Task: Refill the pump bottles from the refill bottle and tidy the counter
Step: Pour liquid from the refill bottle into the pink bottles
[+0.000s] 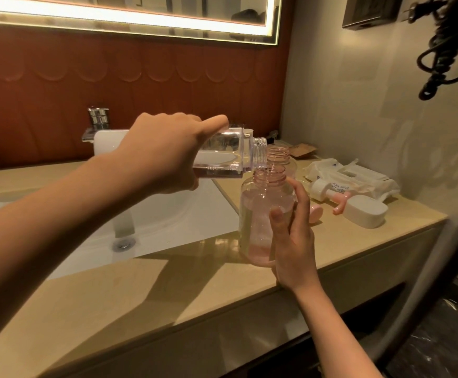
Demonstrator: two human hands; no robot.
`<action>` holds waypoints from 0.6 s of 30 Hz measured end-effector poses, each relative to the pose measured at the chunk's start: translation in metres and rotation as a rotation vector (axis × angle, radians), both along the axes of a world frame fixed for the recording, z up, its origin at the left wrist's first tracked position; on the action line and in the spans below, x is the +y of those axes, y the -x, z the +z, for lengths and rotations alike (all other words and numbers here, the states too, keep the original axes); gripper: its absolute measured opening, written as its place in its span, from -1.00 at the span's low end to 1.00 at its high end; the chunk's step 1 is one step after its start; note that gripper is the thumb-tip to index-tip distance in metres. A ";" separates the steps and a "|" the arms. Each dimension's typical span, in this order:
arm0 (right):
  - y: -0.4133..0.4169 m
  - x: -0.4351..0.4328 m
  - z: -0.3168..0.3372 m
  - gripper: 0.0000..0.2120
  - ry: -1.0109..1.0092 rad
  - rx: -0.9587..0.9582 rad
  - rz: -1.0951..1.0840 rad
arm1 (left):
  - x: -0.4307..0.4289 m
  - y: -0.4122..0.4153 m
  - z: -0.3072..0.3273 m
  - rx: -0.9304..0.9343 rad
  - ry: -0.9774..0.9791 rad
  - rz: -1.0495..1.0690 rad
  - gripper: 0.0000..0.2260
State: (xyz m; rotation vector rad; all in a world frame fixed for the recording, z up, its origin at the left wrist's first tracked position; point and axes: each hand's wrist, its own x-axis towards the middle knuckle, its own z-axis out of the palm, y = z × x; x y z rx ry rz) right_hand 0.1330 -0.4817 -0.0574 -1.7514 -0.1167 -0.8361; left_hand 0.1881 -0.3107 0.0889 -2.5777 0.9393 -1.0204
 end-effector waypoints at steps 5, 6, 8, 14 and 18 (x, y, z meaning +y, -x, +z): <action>0.000 0.000 0.000 -0.30 -0.004 0.002 0.003 | 0.000 0.000 0.000 -0.003 -0.002 -0.003 -0.25; 0.000 0.000 0.000 -0.30 -0.005 0.002 0.003 | 0.000 0.000 0.000 -0.004 0.000 -0.004 -0.25; 0.001 0.000 0.000 -0.32 -0.003 -0.001 0.002 | 0.000 0.000 0.000 -0.005 0.003 -0.004 -0.25; 0.001 0.000 0.001 -0.35 0.004 -0.004 -0.001 | 0.000 0.000 0.001 -0.004 -0.004 -0.004 -0.26; 0.001 0.000 0.000 -0.34 0.015 -0.007 0.001 | 0.000 -0.001 0.001 -0.008 -0.012 -0.005 -0.26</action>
